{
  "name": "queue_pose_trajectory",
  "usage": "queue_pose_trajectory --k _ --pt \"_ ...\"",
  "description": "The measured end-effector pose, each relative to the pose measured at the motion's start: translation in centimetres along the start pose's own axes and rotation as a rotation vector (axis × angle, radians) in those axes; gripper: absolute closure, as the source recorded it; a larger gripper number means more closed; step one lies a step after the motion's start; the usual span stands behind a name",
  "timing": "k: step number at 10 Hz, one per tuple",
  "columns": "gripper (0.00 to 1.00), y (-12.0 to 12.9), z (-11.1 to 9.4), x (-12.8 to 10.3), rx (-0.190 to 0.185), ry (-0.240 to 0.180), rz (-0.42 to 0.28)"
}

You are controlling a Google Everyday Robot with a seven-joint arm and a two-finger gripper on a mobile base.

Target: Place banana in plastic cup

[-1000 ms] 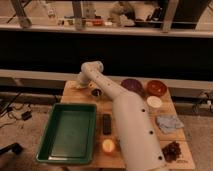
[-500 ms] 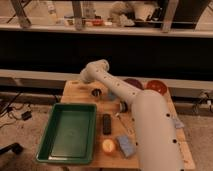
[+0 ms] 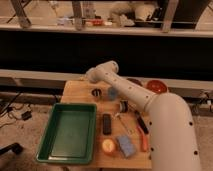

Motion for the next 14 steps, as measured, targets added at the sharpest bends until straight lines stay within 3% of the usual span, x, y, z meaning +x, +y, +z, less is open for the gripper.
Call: queue_pose_trajectory --k 8,14 --pt "0.88 1.0 -4.4 2.9 0.073 0.026 0.064" --pt "0.88 1.6 -7.7 6.9 0.139 0.089 0.132"
